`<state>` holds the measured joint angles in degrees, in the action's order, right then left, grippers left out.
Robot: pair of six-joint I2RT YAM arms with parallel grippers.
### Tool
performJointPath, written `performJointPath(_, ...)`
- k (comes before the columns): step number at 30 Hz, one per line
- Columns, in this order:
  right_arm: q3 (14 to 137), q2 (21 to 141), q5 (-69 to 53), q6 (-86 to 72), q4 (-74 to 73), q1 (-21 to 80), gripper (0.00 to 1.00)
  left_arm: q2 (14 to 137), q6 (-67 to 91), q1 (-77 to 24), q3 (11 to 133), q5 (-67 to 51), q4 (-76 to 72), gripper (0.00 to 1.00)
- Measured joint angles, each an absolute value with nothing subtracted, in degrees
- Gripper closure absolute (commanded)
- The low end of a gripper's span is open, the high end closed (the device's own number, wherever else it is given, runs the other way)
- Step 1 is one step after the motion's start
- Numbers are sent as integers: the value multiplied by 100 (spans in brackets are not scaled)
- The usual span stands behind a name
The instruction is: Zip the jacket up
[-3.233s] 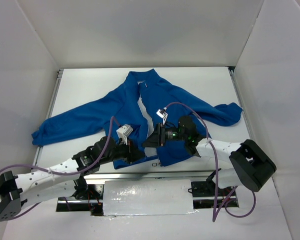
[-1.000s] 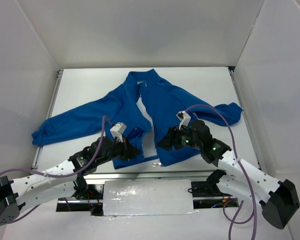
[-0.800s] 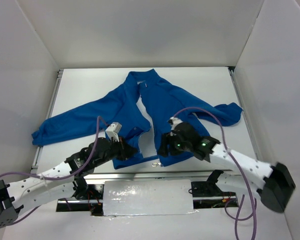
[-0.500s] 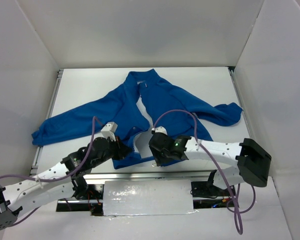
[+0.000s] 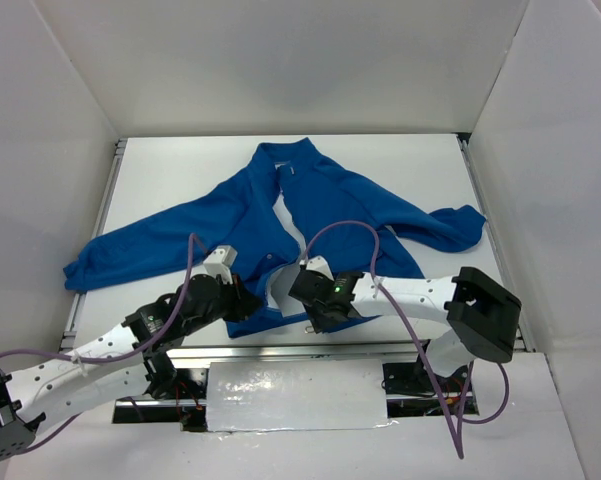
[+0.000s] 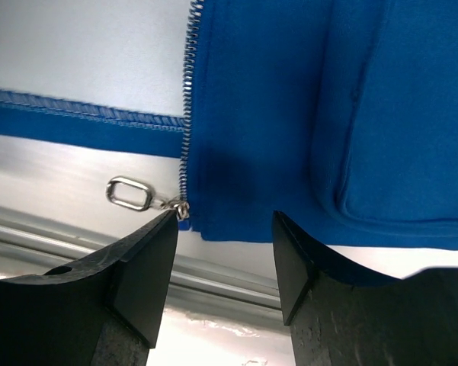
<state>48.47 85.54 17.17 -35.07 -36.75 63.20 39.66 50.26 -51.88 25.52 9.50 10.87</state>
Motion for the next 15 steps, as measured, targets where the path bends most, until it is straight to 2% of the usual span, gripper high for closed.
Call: performJointPath(15,4842,8726,1557,-3509,-3599,6018,45,4001,4939,-5181,2552,766,1046,100)
